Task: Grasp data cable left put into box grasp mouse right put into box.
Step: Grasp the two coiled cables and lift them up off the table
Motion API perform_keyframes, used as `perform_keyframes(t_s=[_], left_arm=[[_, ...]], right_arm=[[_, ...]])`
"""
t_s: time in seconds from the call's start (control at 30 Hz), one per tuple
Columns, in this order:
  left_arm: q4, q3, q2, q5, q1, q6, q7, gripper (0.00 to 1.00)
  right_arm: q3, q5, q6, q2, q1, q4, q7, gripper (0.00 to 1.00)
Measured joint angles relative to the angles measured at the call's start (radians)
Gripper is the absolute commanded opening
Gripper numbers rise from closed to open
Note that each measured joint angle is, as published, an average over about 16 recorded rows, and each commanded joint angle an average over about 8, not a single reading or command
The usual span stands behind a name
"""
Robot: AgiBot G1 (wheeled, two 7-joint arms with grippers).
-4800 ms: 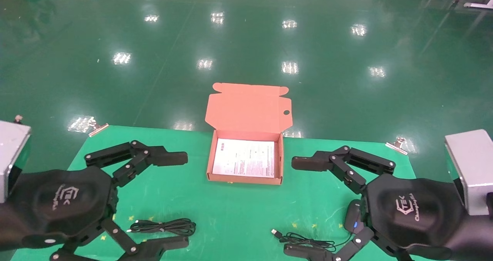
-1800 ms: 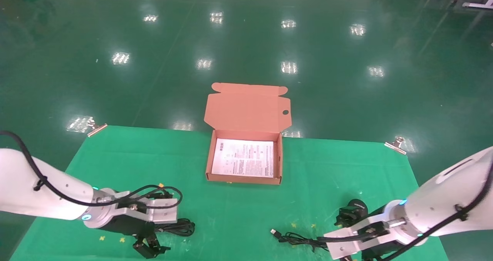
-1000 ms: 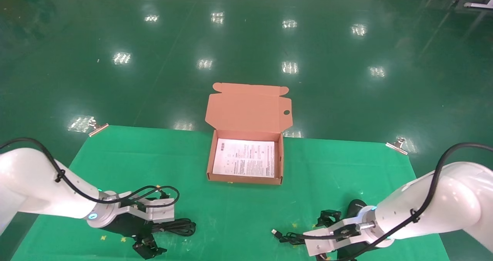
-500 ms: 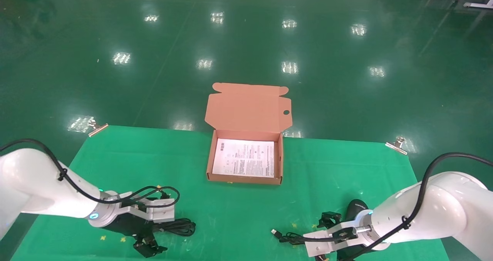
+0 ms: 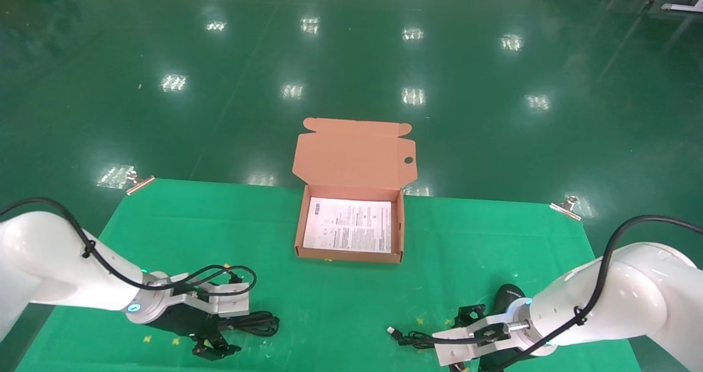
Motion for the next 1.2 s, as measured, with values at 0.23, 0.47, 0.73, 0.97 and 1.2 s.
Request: perform_keyframes(t_s=[0.23, 0.47, 0.73, 0.97, 1.2], left_arm=[[-0.004, 0.0, -0.001, 0.0, 0.001, 0.001, -0.002, 0.0], [-0.006, 0.001, -0.002, 0.0, 0.002, 0.002, -0.003, 0.0], [-0.008, 0.001, -0.002, 0.0, 0.002, 0.003, -0.003, 0.0], [-0.008, 0.001, -0.002, 0.0, 0.002, 0.003, -0.003, 0.0], [-0.015, -0.001, -0.007, -0.001, 0.0, 0.003, 0.002, 0.0]], right_arm=[[0.0, 0.001, -0.002, 0.0, 0.002, 0.002, 0.0, 0.0], [0.001, 0.001, -0.003, 0.001, 0.003, 0.003, 0.001, 0.0], [0.001, 0.002, -0.004, 0.001, 0.003, 0.004, 0.001, 0.0], [0.001, 0.002, -0.005, 0.002, 0.004, 0.004, 0.002, 0.0], [0.004, 0.004, -0.005, 0.007, 0.008, 0.007, 0.007, 0.0]])
